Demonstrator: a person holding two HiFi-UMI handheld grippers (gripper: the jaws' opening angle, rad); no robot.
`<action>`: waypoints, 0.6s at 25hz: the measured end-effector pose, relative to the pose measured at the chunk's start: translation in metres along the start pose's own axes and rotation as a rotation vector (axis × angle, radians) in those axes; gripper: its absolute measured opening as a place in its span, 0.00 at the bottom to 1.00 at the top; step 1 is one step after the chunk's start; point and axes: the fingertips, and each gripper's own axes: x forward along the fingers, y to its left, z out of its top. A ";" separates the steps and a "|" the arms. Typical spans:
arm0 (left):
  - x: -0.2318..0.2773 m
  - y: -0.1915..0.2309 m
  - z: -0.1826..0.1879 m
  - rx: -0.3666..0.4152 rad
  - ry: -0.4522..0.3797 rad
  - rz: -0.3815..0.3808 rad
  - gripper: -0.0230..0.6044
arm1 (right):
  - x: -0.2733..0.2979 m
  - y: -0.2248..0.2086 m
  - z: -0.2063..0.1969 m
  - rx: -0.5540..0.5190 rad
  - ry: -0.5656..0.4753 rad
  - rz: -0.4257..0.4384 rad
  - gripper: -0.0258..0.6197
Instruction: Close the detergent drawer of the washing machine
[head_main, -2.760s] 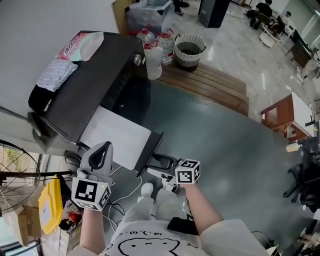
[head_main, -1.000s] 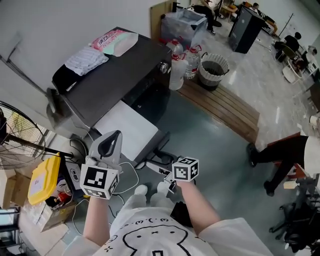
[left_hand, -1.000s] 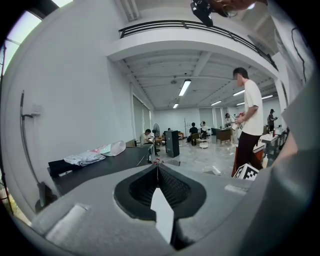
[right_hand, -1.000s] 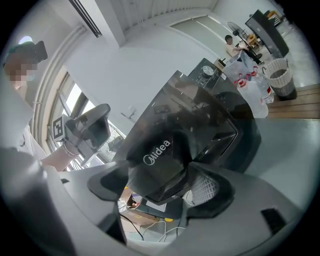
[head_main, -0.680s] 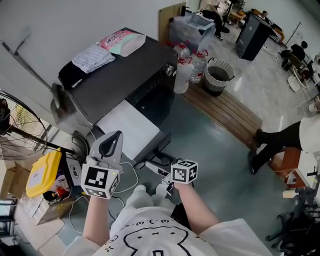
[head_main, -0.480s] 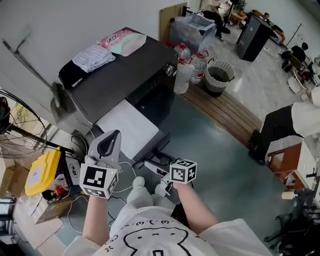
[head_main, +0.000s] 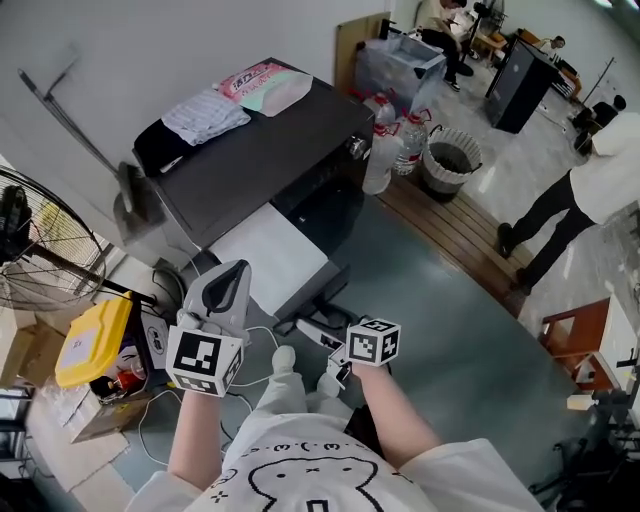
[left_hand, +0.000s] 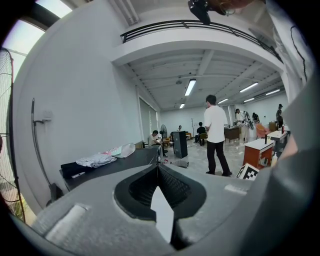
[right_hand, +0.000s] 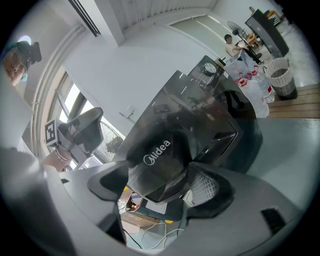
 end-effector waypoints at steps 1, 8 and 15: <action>0.000 0.003 0.000 0.001 -0.001 -0.001 0.06 | 0.003 0.000 0.001 0.000 -0.002 -0.001 0.62; 0.005 0.016 -0.002 0.011 0.000 -0.019 0.06 | 0.022 0.001 0.008 0.003 -0.003 -0.001 0.62; 0.008 0.032 -0.002 0.006 0.001 -0.014 0.06 | 0.037 0.000 0.014 0.006 0.008 -0.003 0.62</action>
